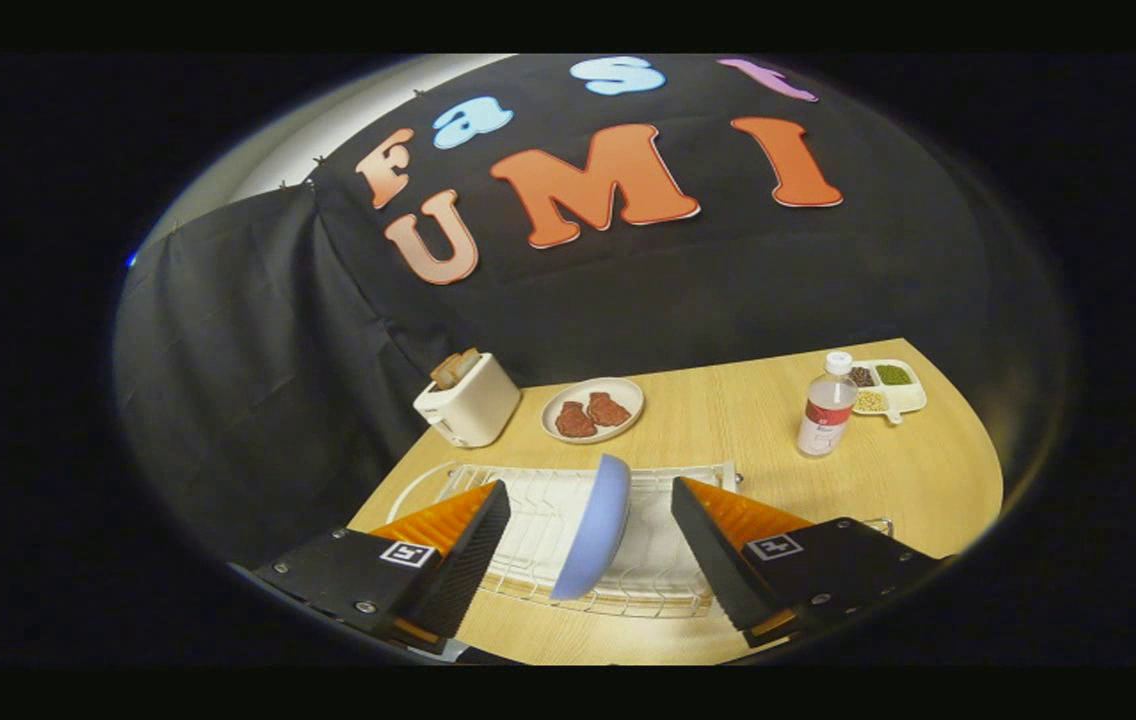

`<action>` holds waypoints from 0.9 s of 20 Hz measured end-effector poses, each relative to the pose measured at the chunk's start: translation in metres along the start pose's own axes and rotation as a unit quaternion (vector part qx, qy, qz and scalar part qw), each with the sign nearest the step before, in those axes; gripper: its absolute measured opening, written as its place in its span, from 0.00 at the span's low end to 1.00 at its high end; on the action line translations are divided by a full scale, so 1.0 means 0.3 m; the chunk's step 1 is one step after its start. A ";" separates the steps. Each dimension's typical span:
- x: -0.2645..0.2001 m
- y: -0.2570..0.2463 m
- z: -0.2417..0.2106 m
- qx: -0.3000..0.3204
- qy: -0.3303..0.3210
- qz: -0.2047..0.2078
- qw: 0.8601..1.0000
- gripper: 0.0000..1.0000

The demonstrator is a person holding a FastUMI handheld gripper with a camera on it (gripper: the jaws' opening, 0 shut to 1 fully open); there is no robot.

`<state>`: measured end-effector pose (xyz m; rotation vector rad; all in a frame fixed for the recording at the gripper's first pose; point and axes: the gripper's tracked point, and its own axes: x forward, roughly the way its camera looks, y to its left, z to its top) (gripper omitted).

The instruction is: Take the plate from the dish rack, then take the spoon from the basket and place it into the plate.

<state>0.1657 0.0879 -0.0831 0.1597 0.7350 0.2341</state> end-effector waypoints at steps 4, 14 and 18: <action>0.086 -0.012 -0.051 0.005 0.042 -0.010 0.999 0.96; 0.241 -0.038 -0.236 -0.026 0.137 -0.054 0.989 0.82; 0.279 -0.036 -0.324 -0.044 0.182 -0.077 0.979 0.68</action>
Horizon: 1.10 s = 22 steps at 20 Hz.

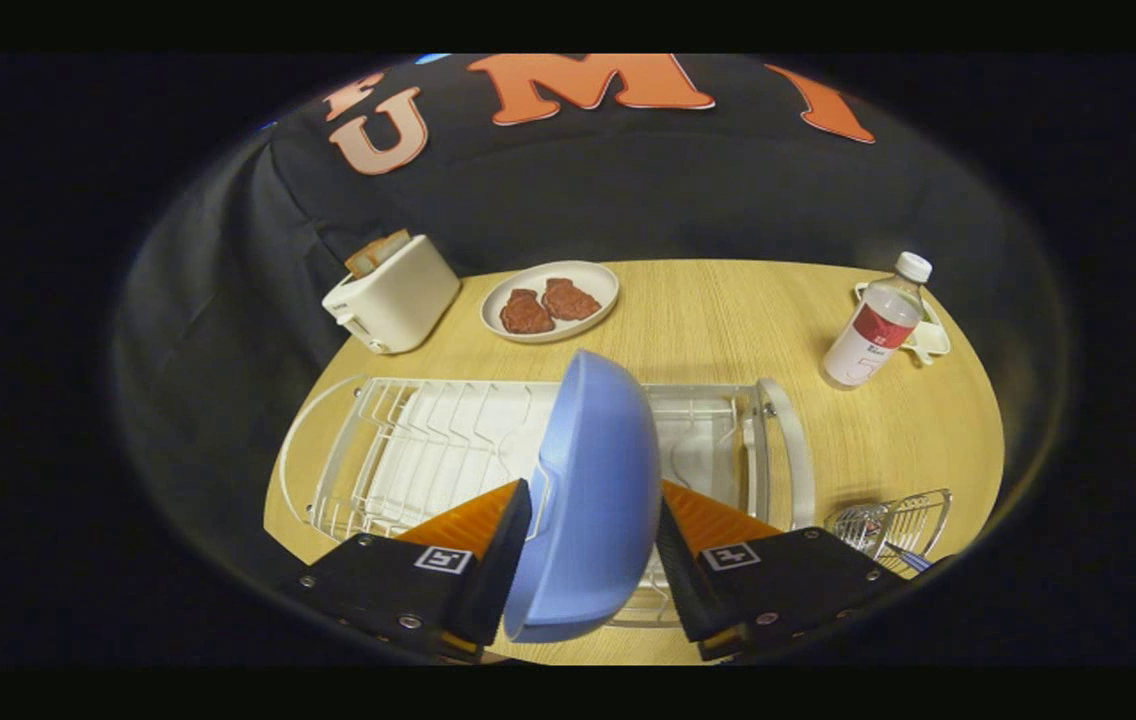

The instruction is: Take the plate from the dish rack, then take the spoon from the basket and place it into the plate.

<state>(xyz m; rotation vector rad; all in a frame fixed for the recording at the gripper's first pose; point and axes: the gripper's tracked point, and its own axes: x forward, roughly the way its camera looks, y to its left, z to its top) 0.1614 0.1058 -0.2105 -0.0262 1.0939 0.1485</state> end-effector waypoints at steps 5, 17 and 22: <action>0.030 -0.017 -0.030 -0.002 0.024 -0.039 0.999 0.54; -0.099 -0.107 0.118 0.035 -0.041 -0.106 0.993 0.35; -0.234 -0.089 0.155 0.057 -0.075 -0.081 0.992 0.35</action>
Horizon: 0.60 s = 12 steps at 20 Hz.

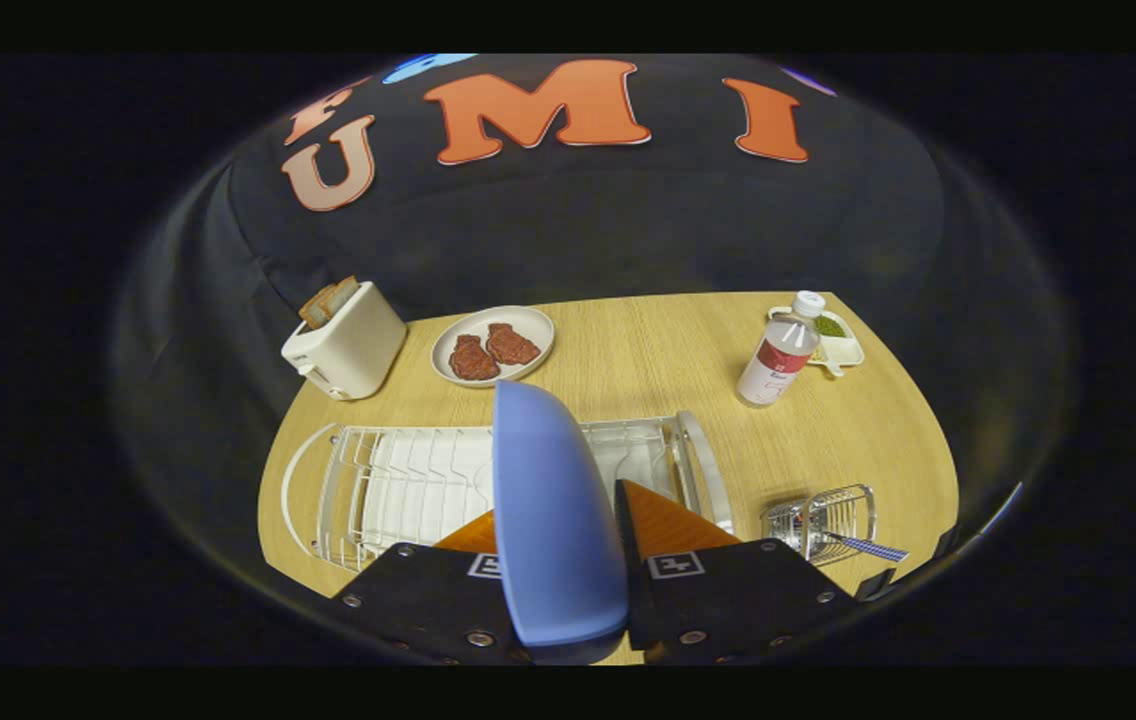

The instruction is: Take the plate from the dish rack, then take the spoon from the basket and place it into the plate.

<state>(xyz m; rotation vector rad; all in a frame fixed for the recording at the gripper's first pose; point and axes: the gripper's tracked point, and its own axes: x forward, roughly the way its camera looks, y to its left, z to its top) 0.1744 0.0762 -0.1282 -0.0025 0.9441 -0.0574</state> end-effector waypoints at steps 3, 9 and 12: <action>-0.078 -0.023 -0.012 0.012 -0.010 0.011 1.000 0.35; -0.184 -0.066 -0.111 0.019 -0.018 0.039 0.999 0.35; -0.207 -0.090 -0.178 0.029 -0.017 0.055 0.998 0.35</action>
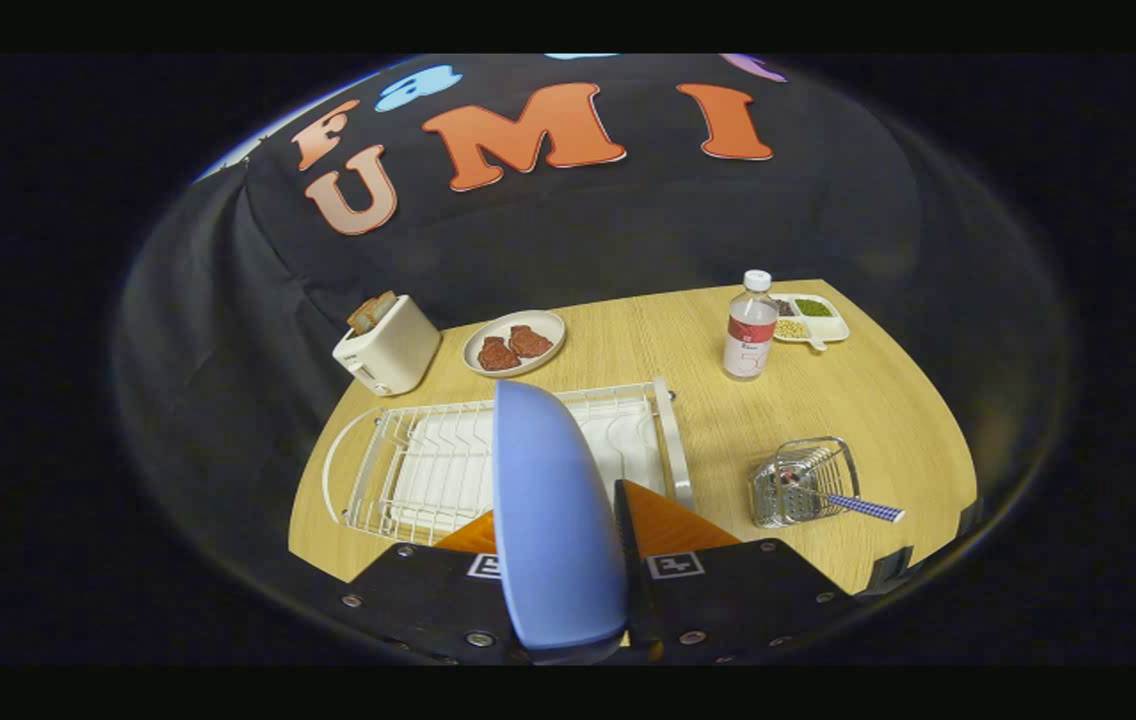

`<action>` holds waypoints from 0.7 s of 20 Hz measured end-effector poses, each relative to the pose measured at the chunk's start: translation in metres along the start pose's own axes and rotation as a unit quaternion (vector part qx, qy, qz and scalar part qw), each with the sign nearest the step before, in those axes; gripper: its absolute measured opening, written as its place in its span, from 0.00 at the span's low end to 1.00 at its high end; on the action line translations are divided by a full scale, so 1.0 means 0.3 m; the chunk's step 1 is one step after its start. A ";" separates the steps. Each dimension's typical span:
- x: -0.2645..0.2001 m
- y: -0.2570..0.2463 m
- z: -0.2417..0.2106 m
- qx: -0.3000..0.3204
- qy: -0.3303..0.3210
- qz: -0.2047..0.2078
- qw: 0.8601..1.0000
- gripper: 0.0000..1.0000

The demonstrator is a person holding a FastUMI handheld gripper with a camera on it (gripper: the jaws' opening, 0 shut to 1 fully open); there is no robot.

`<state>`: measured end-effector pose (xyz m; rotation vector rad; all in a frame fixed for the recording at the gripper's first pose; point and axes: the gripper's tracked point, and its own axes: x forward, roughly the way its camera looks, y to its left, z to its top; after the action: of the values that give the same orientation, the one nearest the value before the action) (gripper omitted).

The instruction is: Take the plate from the dish rack, then take the spoon from the basket and place it into the plate.

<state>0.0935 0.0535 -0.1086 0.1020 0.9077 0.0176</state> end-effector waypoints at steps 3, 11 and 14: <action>-0.031 -0.022 -0.063 0.012 0.004 0.017 1.000 0.34; -0.057 -0.070 -0.263 0.043 0.020 0.067 0.997 0.34; -0.051 -0.073 -0.357 0.063 0.034 0.089 0.993 0.34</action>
<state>-0.0008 0.0396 -0.1642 0.3019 0.9652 0.1310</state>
